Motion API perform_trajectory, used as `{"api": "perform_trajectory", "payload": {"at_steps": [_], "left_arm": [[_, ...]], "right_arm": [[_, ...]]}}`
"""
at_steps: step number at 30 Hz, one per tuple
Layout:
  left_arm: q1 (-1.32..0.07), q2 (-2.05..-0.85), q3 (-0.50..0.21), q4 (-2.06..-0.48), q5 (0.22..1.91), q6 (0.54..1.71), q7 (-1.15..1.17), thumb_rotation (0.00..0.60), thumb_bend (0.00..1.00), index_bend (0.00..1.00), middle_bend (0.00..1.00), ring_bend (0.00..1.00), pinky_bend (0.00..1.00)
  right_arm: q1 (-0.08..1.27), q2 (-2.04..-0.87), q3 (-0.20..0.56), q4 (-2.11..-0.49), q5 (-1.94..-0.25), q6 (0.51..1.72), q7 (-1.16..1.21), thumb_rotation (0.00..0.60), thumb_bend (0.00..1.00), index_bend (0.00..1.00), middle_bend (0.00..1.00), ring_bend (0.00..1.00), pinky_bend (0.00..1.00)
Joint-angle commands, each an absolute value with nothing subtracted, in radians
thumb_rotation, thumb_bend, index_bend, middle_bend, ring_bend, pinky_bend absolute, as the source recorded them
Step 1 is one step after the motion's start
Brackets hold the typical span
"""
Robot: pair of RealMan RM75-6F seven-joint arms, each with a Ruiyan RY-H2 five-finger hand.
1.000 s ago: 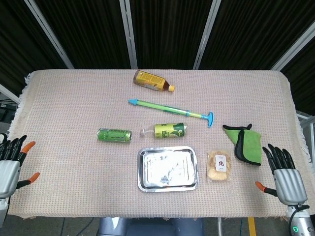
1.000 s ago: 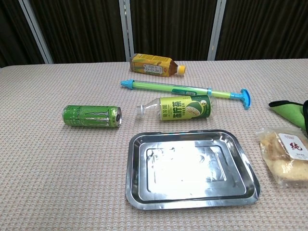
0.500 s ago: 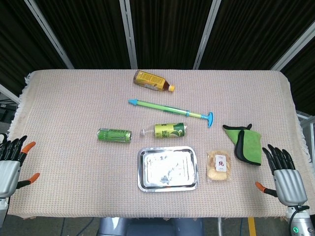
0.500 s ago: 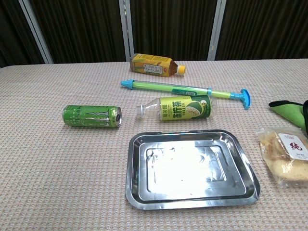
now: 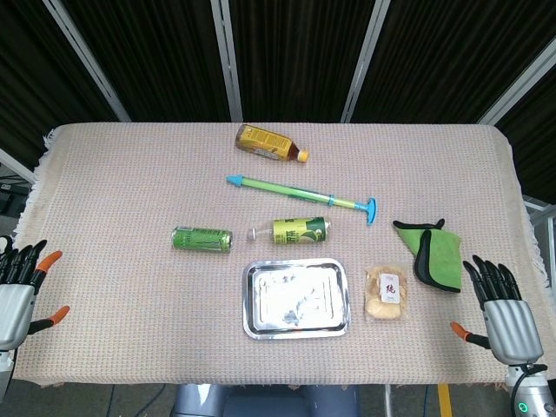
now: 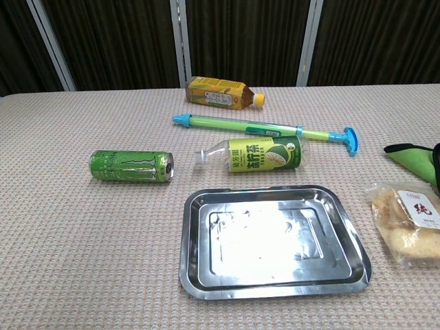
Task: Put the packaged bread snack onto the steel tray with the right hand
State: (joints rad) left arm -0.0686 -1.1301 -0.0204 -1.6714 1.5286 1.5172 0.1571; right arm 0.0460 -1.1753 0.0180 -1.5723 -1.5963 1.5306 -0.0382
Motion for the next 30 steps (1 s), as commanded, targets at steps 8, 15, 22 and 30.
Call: {"api": "perform_trajectory", "payload": {"at_steps": [8, 15, 22, 30], "left_arm": [[-0.070, -1.131, -0.022, -1.669, 1.522, 1.512, 0.163, 0.600, 0.12, 0.15, 0.00, 0.00, 0.00], [-0.081, -1.138, -0.022, -1.669, 1.526, 1.494, 0.174, 0.600, 0.12, 0.15, 0.00, 0.00, 0.00], [-0.082, -1.131, -0.027, -1.677, 1.519, 1.496, 0.174, 0.600, 0.12, 0.14, 0.00, 0.00, 0.00], [-0.081, -1.129, -0.028, -1.667, 1.515, 1.495, 0.155, 0.600, 0.12, 0.14, 0.00, 0.00, 0.00]], "right_arm": [[0.069, -1.178, 0.022, -1.580, -1.603, 1.501, -0.041, 0.600, 0.00, 0.00, 0.00, 0.00, 0.00], [0.128, -1.180, 0.021, -1.609, -1.631, 1.423, -0.063, 0.600, 0.00, 0.00, 0.00, 0.00, 0.00], [0.221, -1.190, 0.028, -1.636, -1.649, 1.291, -0.113, 0.600, 0.00, 0.00, 0.00, 0.00, 0.00], [0.334, -1.229, 0.052, -1.642, -1.578, 1.099, -0.173, 0.600, 0.00, 0.00, 0.00, 0.00, 0.00]]}}
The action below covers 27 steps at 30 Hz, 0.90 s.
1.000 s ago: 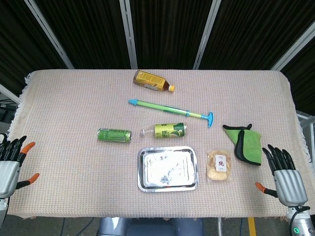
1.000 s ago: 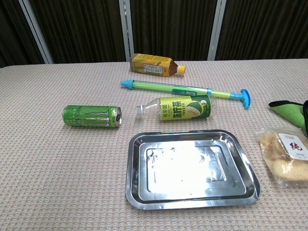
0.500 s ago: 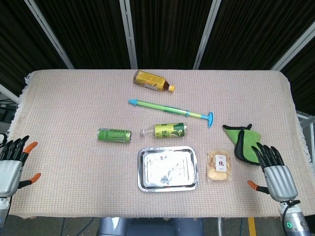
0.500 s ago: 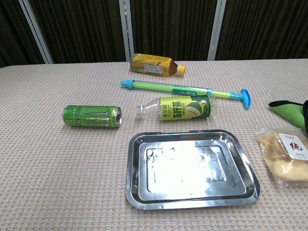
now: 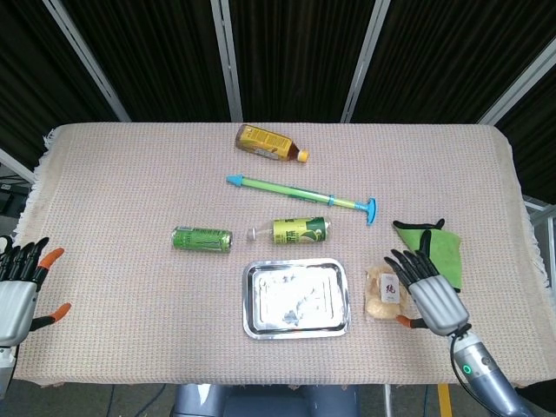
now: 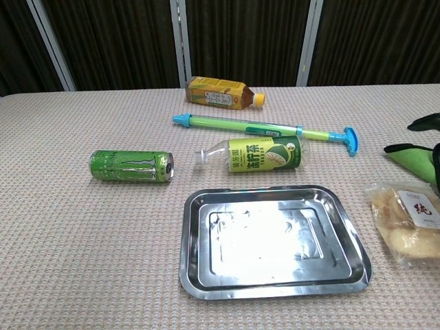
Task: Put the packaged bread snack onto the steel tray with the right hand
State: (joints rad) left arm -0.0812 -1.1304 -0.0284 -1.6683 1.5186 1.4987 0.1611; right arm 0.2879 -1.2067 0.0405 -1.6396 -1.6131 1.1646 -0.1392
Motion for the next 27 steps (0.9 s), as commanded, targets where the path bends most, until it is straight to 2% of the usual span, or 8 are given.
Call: {"api": "perform_trajectory", "payload": {"at_steps": [1, 13, 23, 27], "left_arm": [[-0.082, -1.130, -0.028, -1.665, 1.513, 1.493, 0.152, 0.600, 0.12, 0.14, 0.00, 0.00, 0.00], [-0.091, -1.138, -0.031, -1.649, 1.493, 1.469, 0.153, 0.600, 0.12, 0.14, 0.00, 0.00, 0.00], [-0.095, -1.146, -0.031, -1.640, 1.485, 1.459, 0.152, 0.600, 0.12, 0.14, 0.00, 0.00, 0.00], [-0.096, -1.148, -0.029, -1.638, 1.484, 1.456, 0.152, 0.600, 0.13, 0.14, 0.00, 0.00, 0.00]], "right_arm": [[0.344, -1.236, 0.053, -1.640, -1.569, 1.081, -0.180, 0.600, 0.00, 0.00, 0.00, 0.00, 0.00], [0.443, -1.309, 0.045, -1.580, -1.449, 0.888, -0.280, 0.600, 0.00, 0.00, 0.00, 0.00, 0.00], [0.487, -1.313, 0.034, -1.547, -1.382, 0.815, -0.329, 0.600, 0.00, 0.00, 0.00, 0.00, 0.00], [0.494, -1.312, 0.032, -1.543, -1.365, 0.810, -0.329, 0.600, 0.00, 0.07, 0.02, 0.00, 0.01]]}}
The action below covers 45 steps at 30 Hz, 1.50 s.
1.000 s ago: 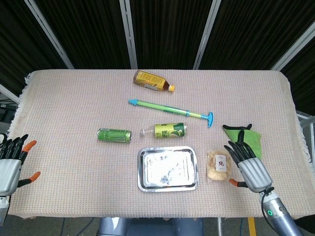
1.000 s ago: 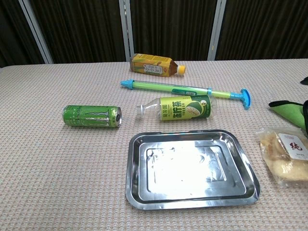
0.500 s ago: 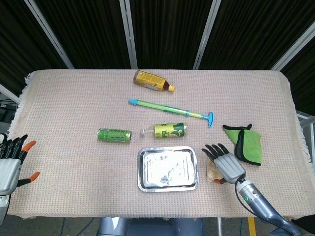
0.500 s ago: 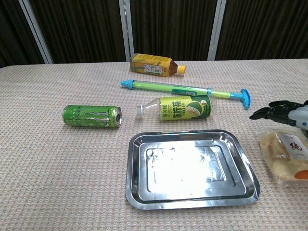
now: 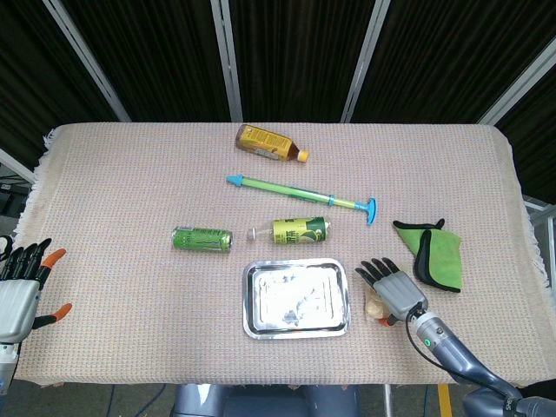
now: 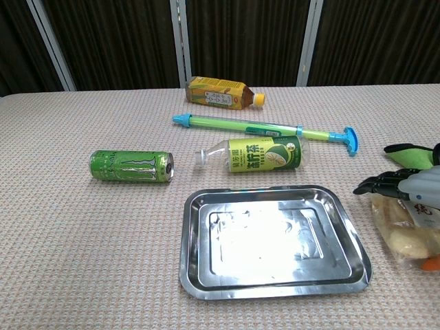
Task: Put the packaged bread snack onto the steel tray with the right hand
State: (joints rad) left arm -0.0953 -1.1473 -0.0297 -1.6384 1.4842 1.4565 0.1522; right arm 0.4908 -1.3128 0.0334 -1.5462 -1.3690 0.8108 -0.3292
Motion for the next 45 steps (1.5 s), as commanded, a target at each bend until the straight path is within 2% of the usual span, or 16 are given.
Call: {"api": "perform_trajectory", "payload": {"at_steps": [1, 4, 8, 10, 23, 30, 40, 42, 45], "left_arm": [[-0.096, -1.148, -0.029, -1.638, 1.484, 1.455, 0.153, 0.600, 0.13, 0.14, 0.00, 0.00, 0.00], [-0.096, -1.147, -0.029, -1.639, 1.484, 1.456, 0.154, 0.600, 0.12, 0.14, 0.00, 0.00, 0.00], [-0.096, -1.145, -0.030, -1.642, 1.485, 1.460, 0.157, 0.600, 0.12, 0.14, 0.00, 0.00, 0.00], [-0.096, -1.145, -0.030, -1.644, 1.485, 1.458, 0.159, 0.600, 0.12, 0.14, 0.00, 0.00, 0.00], [-0.102, -1.148, -0.028, -1.653, 1.493, 1.456, 0.166, 0.600, 0.13, 0.14, 0.00, 0.00, 0.00], [-0.102, -1.150, -0.028, -1.652, 1.490, 1.455, 0.167, 0.600, 0.13, 0.14, 0.00, 0.00, 0.00], [-0.096, -1.150, -0.027, -1.634, 1.467, 1.449, 0.156, 0.600, 0.12, 0.14, 0.00, 0.00, 0.00], [-0.094, -1.150, -0.026, -1.631, 1.464, 1.448, 0.153, 0.600, 0.13, 0.14, 0.00, 0.00, 0.00], [-0.091, -1.149, -0.026, -1.625, 1.459, 1.449, 0.146, 0.600, 0.13, 0.14, 0.00, 0.00, 0.00]], "right_arm": [[0.495, -1.313, 0.032, -1.541, -1.365, 0.812, -0.327, 0.600, 0.00, 0.11, 0.05, 0.00, 0.04], [0.499, -1.313, 0.032, -1.533, -1.362, 0.816, -0.320, 0.600, 0.00, 0.25, 0.16, 0.04, 0.18], [0.495, -1.295, 0.033, -1.551, -1.403, 0.869, -0.301, 0.600, 0.01, 0.42, 0.32, 0.21, 0.39], [0.495, -1.286, 0.030, -1.564, -1.421, 0.884, -0.289, 0.600, 0.02, 0.47, 0.36, 0.26, 0.45], [0.538, -1.204, 0.046, -1.763, -1.559, 0.956, -0.264, 0.600, 0.03, 0.51, 0.40, 0.31, 0.49], [0.616, -1.238, 0.081, -1.817, -1.557, 0.886, -0.237, 0.600, 0.03, 0.51, 0.40, 0.31, 0.49], [0.738, -1.392, 0.153, -1.761, -1.461, 0.784, -0.283, 0.600, 0.03, 0.49, 0.39, 0.29, 0.49], [0.757, -1.416, 0.160, -1.742, -1.439, 0.768, -0.309, 0.600, 0.03, 0.40, 0.35, 0.25, 0.45], [0.788, -1.450, 0.159, -1.714, -1.385, 0.739, -0.410, 0.600, 0.02, 0.13, 0.19, 0.09, 0.25]]}}
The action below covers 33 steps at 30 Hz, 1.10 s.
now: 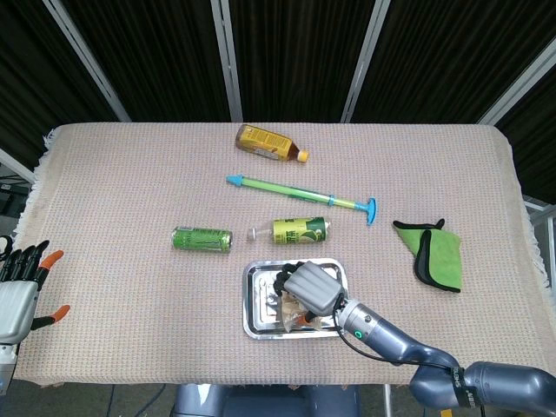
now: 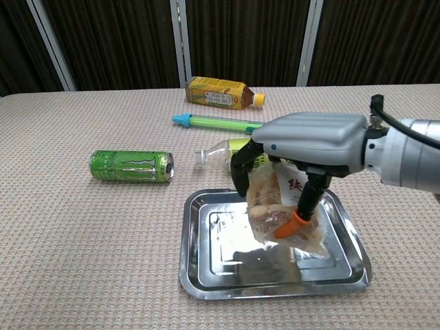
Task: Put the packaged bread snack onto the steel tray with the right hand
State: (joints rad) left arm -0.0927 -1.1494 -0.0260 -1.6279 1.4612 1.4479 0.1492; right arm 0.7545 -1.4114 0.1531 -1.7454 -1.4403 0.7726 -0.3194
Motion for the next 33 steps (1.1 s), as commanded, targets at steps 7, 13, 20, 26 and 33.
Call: {"api": "perform_trajectory", "payload": {"at_steps": [7, 13, 20, 26, 33], "left_arm": [[-0.091, -1.153, -0.026, -1.617, 1.455, 1.446, 0.137, 0.600, 0.12, 0.14, 0.00, 0.00, 0.00], [-0.089, -1.154, -0.027, -1.610, 1.456, 1.450, 0.127, 0.600, 0.12, 0.14, 0.00, 0.00, 0.00], [-0.090, -1.157, -0.031, -1.603, 1.458, 1.454, 0.119, 0.600, 0.12, 0.14, 0.00, 0.00, 0.00], [-0.091, -1.161, -0.039, -1.602, 1.467, 1.470, 0.118, 0.600, 0.12, 0.15, 0.00, 0.00, 0.00], [-0.086, -1.163, -0.049, -1.608, 1.489, 1.510, 0.118, 0.600, 0.12, 0.15, 0.00, 0.00, 0.00]], "right_arm": [[0.829, -1.446, 0.151, -1.771, -1.190, 0.721, -0.583, 0.600, 0.00, 0.00, 0.00, 0.00, 0.00], [0.811, -1.380, 0.141, -1.862, -1.160, 0.810, -0.645, 0.600, 0.00, 0.00, 0.00, 0.00, 0.00], [0.697, -1.241, 0.098, -1.924, -1.245, 0.992, -0.608, 0.600, 0.00, 0.04, 0.01, 0.00, 0.01], [0.559, -1.172, 0.067, -1.882, -1.297, 1.169, -0.471, 0.600, 0.00, 0.08, 0.06, 0.00, 0.03], [0.369, -1.163, -0.003, -1.772, -1.371, 1.403, -0.358, 0.600, 0.00, 0.08, 0.05, 0.00, 0.03]]}}
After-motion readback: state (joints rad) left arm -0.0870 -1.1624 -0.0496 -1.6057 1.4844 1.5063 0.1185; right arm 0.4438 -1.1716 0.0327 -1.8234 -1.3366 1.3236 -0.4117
